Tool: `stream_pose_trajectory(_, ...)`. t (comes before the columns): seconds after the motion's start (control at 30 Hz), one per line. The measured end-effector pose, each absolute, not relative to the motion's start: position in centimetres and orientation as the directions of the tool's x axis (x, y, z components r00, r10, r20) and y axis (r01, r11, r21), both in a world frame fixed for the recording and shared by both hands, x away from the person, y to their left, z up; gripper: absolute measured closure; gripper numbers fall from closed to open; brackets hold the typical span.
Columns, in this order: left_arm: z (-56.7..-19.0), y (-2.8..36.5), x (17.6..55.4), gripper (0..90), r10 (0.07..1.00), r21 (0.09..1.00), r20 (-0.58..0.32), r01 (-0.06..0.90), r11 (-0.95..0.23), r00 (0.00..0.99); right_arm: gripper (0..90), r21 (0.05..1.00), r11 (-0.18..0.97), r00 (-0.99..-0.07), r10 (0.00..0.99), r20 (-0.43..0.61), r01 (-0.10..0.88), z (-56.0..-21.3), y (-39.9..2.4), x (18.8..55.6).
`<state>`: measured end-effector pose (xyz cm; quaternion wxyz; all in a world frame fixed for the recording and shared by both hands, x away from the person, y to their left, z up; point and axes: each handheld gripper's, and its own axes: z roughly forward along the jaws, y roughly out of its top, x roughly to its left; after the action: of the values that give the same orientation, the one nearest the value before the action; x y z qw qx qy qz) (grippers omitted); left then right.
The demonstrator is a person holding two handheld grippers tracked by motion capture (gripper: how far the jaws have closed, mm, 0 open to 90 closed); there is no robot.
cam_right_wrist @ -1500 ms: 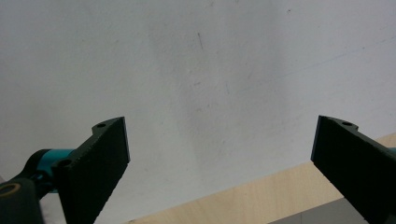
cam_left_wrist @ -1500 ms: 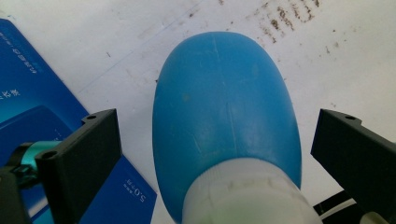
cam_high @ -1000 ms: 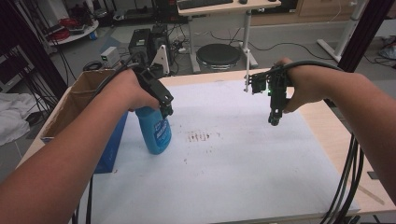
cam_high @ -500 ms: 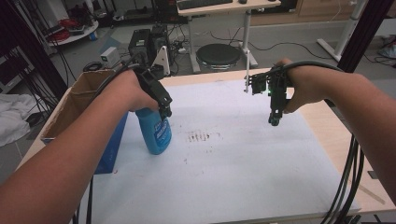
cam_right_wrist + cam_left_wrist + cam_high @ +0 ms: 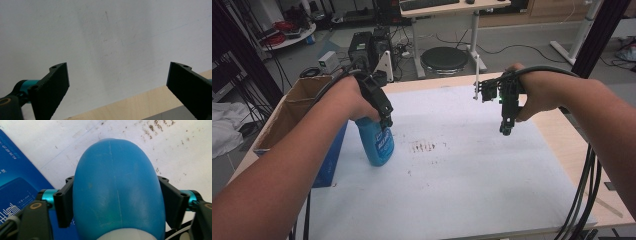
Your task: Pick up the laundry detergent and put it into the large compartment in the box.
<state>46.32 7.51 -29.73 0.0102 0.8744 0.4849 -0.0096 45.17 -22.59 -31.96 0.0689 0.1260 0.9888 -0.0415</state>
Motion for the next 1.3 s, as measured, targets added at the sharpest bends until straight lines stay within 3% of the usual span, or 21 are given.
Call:
stream_pose_trajectory(0.33, -29.7, 7.58, 46.32, 28.9, 0.851, 0.009, -0.03, 0.851, -0.524, 0.524, 3.4, -0.061, 0.964, -0.958, 0.248, -0.146, 0.258, -32.13, -22.63, 45.13)
stream_pose_trajectory(0.43, -29.59, 7.67, 46.33, 34.7, 0.852, 0.007, -0.031, 0.852, -0.523, 0.523, 3.4, -0.063, 0.966, -0.959, 0.241, -0.147, 0.252, -32.14, -22.64, 45.15)
stream_pose_trajectory(1.3, -29.56, 7.71, 46.38, 37.8, 0.861, -0.002, -0.018, 0.861, -0.508, 0.508, 3.4, -0.069, 0.963, -0.957, 0.249, -0.147, 0.261, -32.16, -22.62, 45.06)
